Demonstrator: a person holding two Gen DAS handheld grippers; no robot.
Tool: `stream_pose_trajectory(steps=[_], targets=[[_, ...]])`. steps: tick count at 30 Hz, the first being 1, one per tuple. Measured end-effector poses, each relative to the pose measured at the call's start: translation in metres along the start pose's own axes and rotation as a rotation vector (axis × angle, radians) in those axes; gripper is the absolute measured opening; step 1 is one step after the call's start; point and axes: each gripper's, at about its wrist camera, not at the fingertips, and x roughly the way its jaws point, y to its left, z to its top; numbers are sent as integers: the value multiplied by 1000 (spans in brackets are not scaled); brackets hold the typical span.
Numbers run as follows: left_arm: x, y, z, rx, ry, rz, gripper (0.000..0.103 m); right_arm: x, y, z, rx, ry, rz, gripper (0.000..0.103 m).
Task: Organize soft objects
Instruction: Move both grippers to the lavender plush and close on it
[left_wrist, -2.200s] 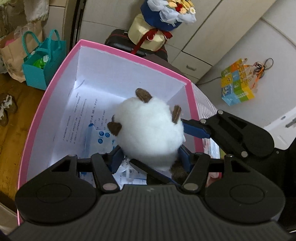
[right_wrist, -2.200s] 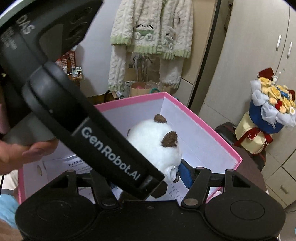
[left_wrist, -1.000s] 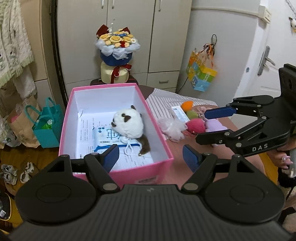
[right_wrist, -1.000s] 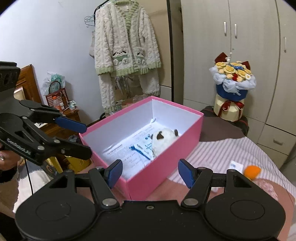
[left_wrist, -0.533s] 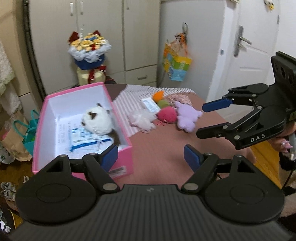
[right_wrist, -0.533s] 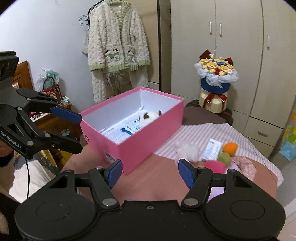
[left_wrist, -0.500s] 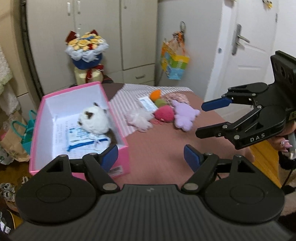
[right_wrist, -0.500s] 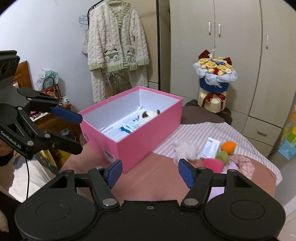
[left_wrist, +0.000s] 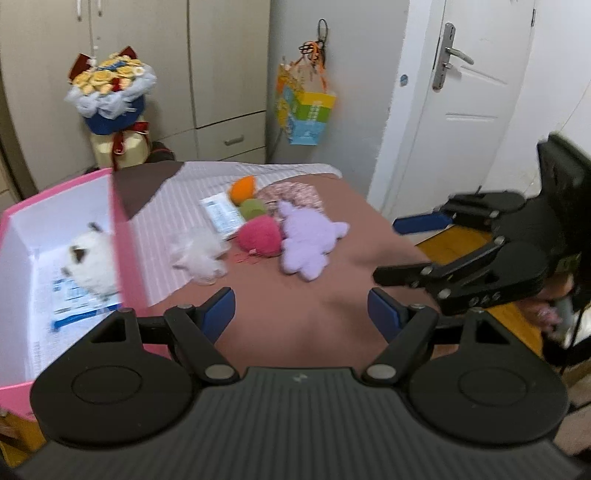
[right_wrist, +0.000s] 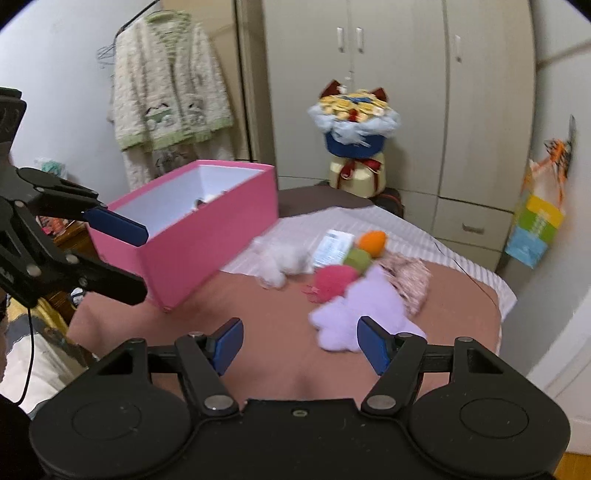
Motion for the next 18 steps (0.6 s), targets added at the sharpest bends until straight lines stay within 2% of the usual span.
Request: stream_pose_trajectory(steps=[2,6,11,14,18], targets=[[13,-8,4,0,-10,-16,77,4,-12,-8,11,-11,-6,73],[41,-17,9,-2,-23,-59,77,14,-27,-18,-31,-53,-95,73],[76,-8,15,-91,-57,-99,77,32,-47,-25,-66,-74,-59,73],[98,-4,19,-87,-58,-99,76,47,-52,-30,-88,-74,-40,73],[126,7,22,-125,-45,-101,73,74,-56,-31,-200,-37,-29,73]])
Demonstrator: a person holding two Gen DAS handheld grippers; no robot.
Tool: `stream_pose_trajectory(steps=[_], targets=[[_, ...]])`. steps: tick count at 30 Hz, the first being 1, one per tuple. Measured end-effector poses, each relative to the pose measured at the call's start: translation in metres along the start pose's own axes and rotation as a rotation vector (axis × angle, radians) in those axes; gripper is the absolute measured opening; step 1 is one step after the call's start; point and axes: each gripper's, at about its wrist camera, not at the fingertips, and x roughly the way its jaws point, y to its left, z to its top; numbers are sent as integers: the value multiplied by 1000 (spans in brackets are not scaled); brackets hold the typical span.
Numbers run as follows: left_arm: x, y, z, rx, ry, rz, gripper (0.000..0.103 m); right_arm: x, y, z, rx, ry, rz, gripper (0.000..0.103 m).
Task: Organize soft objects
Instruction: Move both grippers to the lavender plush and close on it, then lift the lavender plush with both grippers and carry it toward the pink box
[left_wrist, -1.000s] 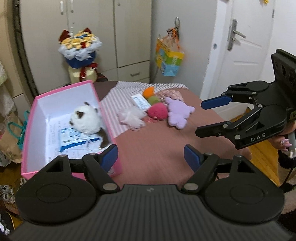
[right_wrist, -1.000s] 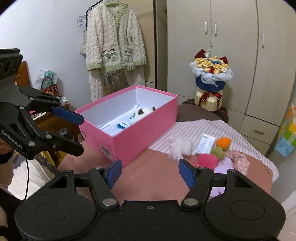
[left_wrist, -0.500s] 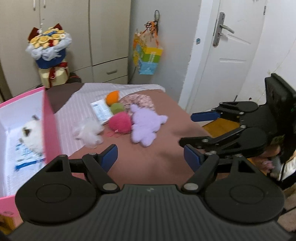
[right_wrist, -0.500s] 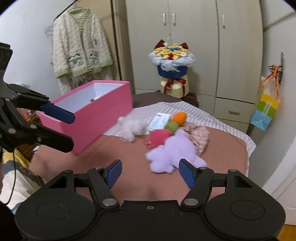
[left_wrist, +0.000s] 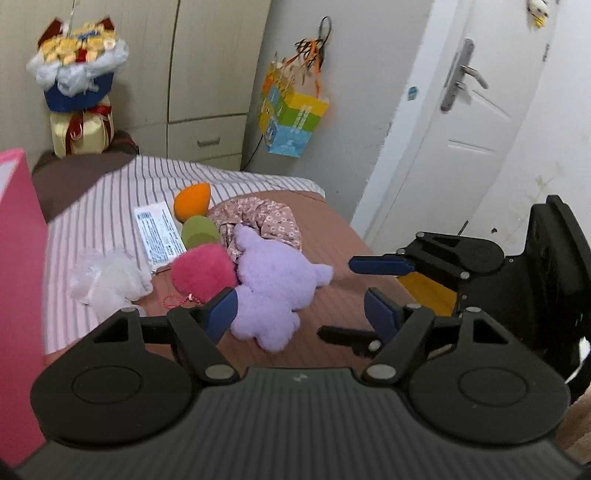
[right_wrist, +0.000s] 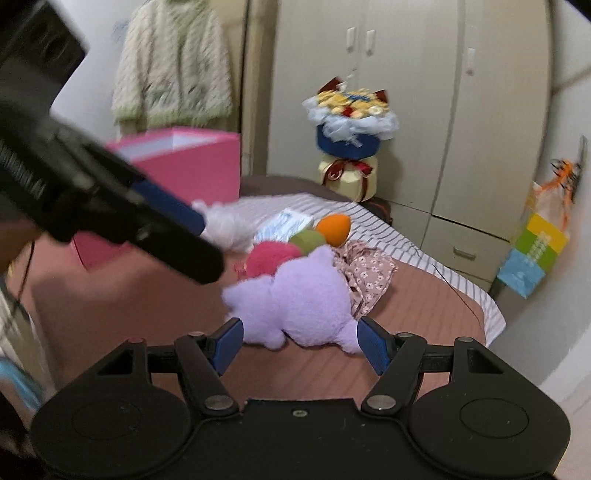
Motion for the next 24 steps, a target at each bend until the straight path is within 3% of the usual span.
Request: stream_pose_trajectory(steps=[4,8,15,17,24], targets=[[25,15,0,-75,37,-3,61,18,1,1,-100,6,33,82],[39,23,-7,-96,27,46,61,28,1,3,-110,-22,61,85],[50,30,-17,-138,39,61,47,47,-8,1,-7,4,97,93],[52,29,-20,-135,45,96,47,49,-11,0,38,10,108,93],[56,34,-26,-207,27,63,45,56,-8,0,119,42,92,91]])
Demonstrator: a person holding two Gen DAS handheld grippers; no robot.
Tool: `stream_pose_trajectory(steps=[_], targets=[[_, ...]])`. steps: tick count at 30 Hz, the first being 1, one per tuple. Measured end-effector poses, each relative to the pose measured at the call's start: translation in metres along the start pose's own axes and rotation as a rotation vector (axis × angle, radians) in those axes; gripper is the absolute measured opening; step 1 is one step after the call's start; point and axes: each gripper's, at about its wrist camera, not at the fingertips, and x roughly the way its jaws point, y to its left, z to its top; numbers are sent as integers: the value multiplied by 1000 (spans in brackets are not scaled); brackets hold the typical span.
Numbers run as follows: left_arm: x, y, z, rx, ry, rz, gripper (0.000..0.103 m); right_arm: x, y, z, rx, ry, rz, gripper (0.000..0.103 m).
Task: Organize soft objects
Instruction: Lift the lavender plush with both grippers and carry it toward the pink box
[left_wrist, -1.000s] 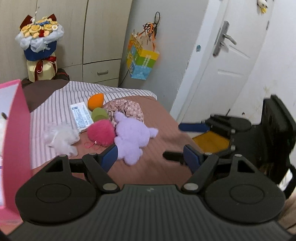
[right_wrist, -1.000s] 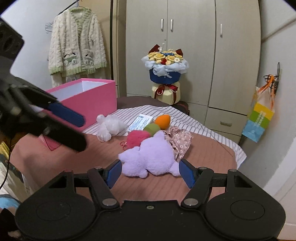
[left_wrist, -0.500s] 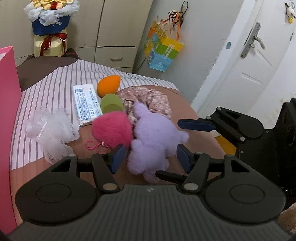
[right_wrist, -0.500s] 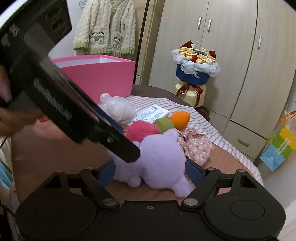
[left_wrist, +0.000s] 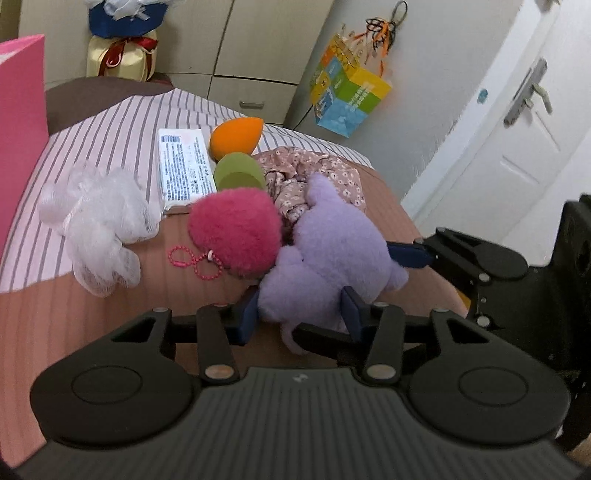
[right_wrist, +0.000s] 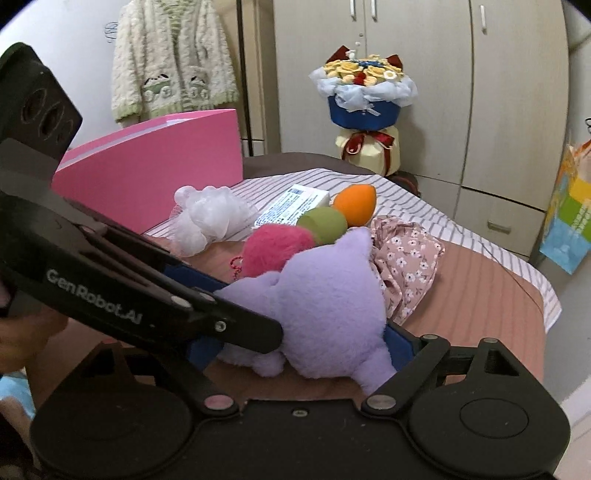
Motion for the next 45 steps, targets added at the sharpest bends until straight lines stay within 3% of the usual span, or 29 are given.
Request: stream_pose_trajectory(steps=[13,18,23,26,36,45], targets=[[-24,-8,-14,-22,-29,13,42,-13,16,-7,145,9,-41,83],[-36,-6,-19,-38,8,-11,42,-20,24,-10,210,30,-33,82],[-50,-10,-27,-35,63,16,42,-28,38,-12,257,68,-14,83],[-61,-5,-31,-73,99,3,42,-33,49,-12,233,90,1,83],[-93,17,-48,-171,111,-45,42,-49,77,0,207,175,30,82],[-134,27,-48,-173,123,-29,41,-61,111,16,123,180,75,81]])
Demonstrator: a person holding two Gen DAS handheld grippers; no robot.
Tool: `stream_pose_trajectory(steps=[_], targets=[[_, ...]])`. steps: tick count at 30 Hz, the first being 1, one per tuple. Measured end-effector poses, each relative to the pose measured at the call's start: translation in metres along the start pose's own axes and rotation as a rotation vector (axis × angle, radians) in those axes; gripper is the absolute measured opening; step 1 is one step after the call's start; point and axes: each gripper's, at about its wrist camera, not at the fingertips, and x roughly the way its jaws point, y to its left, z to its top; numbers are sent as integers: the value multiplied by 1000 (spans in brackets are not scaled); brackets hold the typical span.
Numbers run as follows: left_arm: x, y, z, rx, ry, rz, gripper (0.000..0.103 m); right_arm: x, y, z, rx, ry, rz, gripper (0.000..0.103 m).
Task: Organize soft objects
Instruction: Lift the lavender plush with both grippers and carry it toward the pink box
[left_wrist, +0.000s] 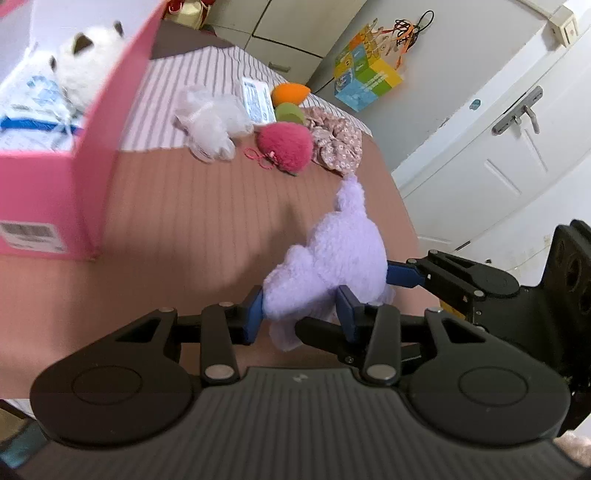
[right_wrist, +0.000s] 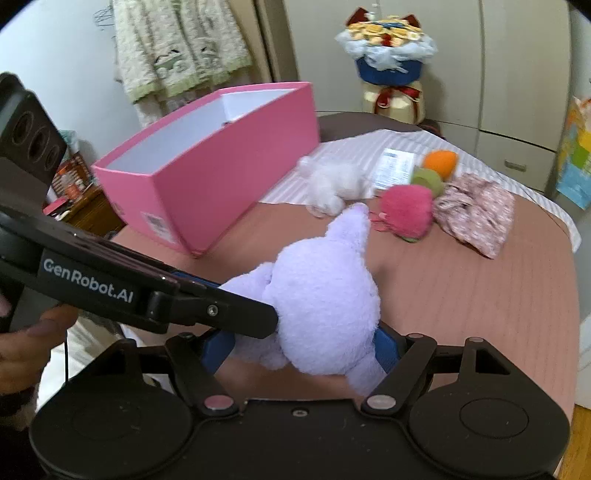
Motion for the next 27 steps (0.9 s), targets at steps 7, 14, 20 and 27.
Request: stream_pose_trajectory(steps=[7,14,20,27], targets=[[-46,12,-4,5,-28,17,40,-10,34,15,-58,-32,47,81],[-96,28,-16,-2,-71,55,38,-15,81,35,-174,6,92,81],[-137,48,-6,-27,-162,75,38,-17,111,63,-240,-54,145,81],[-161,73,24,-29,-259,139,38,4,129,103,-239,-145,215,81]])
